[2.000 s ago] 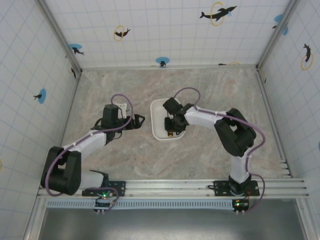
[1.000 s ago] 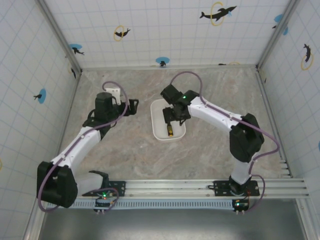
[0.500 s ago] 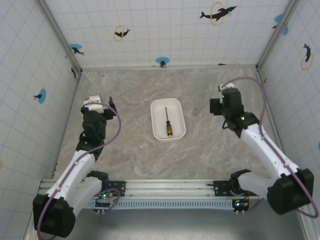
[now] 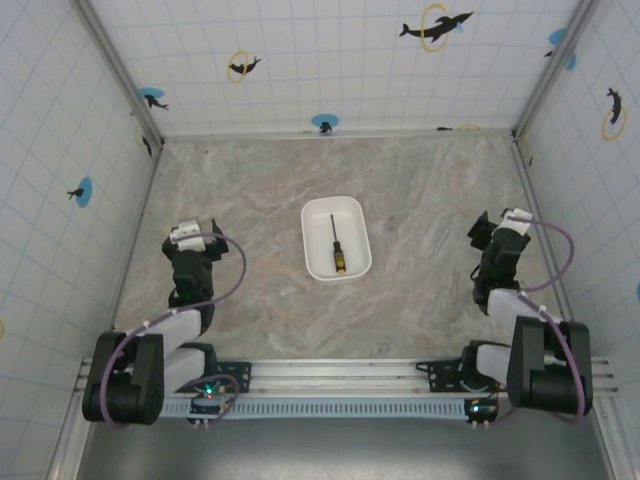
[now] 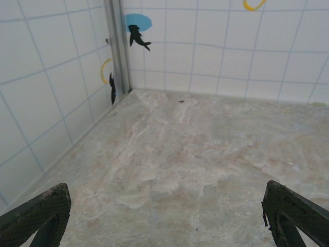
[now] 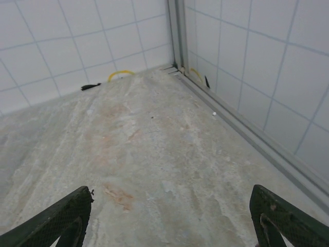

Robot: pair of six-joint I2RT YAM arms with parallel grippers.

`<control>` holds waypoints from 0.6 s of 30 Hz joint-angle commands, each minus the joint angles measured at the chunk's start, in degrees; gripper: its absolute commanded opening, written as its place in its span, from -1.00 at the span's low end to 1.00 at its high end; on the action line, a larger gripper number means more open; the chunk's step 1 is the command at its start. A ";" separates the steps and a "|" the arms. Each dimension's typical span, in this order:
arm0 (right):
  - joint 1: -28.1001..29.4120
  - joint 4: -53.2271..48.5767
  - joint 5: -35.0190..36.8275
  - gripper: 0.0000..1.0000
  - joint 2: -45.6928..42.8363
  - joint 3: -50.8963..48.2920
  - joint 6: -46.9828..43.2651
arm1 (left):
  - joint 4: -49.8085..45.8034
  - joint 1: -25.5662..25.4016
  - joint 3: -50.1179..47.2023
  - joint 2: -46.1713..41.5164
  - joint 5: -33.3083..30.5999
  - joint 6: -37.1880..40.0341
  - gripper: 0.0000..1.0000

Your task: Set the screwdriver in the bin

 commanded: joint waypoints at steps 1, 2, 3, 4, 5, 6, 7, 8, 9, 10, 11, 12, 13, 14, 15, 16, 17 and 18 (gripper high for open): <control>-0.77 17.12 -3.12 0.64 2.43 -0.55 2.69 | 7.60 0.74 1.51 4.35 4.07 1.12 0.95; -0.68 16.39 -3.29 0.64 2.59 0.10 1.83 | 8.24 0.86 1.70 5.73 4.83 1.49 0.95; -0.67 14.46 -3.57 0.64 2.13 0.69 0.77 | 9.01 0.91 1.81 6.75 5.71 1.98 0.95; -0.60 12.69 -3.30 0.64 1.44 1.02 0.03 | 9.72 0.99 1.85 7.56 6.20 2.16 0.95; -0.59 12.23 -2.76 0.64 0.90 0.83 -0.36 | 10.39 0.99 1.89 8.47 6.54 2.29 0.95; -0.59 12.61 -2.59 0.64 0.42 0.31 -0.43 | 11.10 1.06 1.81 9.41 6.71 2.28 0.94; -0.59 12.73 -2.73 0.64 0.04 -0.04 -0.65 | 12.00 1.08 1.74 10.15 6.89 2.50 0.95; -0.59 12.17 -2.94 0.64 -0.53 -0.23 -0.68 | 12.55 1.15 1.90 10.90 6.87 2.65 0.95; -0.55 11.19 -3.25 0.64 -1.05 -0.24 -0.58 | 12.78 1.15 2.16 11.63 6.69 2.63 0.94; -0.36 10.43 -3.74 0.64 -1.53 -0.53 -0.57 | 13.08 1.17 2.44 12.18 6.68 2.65 0.95; 0.07 10.46 -3.77 0.64 -2.01 -1.09 -0.57 | 13.51 1.24 2.53 13.04 6.88 2.83 0.95; 0.62 11.17 -3.42 0.64 -2.27 -1.76 -0.65 | 14.44 1.37 2.51 13.85 7.19 2.83 0.95; 1.10 12.17 -3.30 0.64 -2.28 -2.44 -0.74 | 15.46 1.35 2.56 14.88 7.37 3.01 0.95; 1.41 12.38 -3.35 0.64 -2.21 -2.61 -0.91 | 16.51 1.42 2.51 16.12 7.42 2.98 0.95; 1.76 11.90 -3.52 0.64 -2.20 -2.55 -1.13 | 17.27 1.42 2.68 17.39 7.56 2.91 0.95; 2.14 11.37 -3.59 0.64 -2.19 -2.52 -1.49 | 17.94 1.36 2.86 18.48 7.56 2.83 0.94; 2.83 10.93 -3.18 0.64 -2.26 -2.60 -2.06 | 18.48 1.75 3.18 19.41 7.91 2.53 0.94; 3.54 10.84 -2.35 0.64 -2.28 -2.97 -2.52 | 18.46 2.08 3.32 19.77 8.66 2.28 0.95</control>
